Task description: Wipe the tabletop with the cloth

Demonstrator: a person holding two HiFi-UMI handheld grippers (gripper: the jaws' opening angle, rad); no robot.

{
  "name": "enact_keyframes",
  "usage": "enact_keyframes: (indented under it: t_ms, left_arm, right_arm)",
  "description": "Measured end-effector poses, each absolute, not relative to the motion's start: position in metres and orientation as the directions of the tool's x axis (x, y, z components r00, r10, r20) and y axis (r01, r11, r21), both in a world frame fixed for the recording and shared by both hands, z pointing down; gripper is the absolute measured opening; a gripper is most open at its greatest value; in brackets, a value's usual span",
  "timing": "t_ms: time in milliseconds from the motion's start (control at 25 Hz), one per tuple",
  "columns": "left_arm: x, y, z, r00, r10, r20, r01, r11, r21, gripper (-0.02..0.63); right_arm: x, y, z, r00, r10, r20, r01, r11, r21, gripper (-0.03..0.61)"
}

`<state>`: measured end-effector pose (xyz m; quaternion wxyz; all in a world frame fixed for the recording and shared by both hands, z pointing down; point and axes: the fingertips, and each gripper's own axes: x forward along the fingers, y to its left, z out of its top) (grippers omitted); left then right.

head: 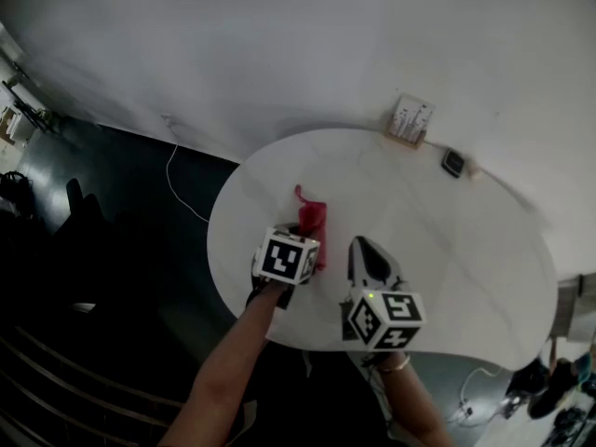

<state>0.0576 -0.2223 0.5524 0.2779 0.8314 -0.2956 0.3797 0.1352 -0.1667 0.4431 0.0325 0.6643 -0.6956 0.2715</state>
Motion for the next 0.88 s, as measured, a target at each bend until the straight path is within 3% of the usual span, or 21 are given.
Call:
enact_keyframes:
  t_ms: [520, 880]
  left_arm:
    - [-0.136, -0.272, 0.553, 0.395, -0.503, 0.769, -0.887, -0.426, 0.177, 0.038]
    - [-0.198, -0.269, 0.549, 0.311, -0.552, 0.774, -0.938, -0.308, 0.157, 0.039]
  right_arm:
    - [-0.004, -0.217, 0.459, -0.329, -0.847, 0.417, -0.922, 0.192, -0.336, 0.003]
    - [-0.026, -0.220, 0.444, -0.367, -0.841, 0.398, -0.917, 0.255, -0.307, 0.003]
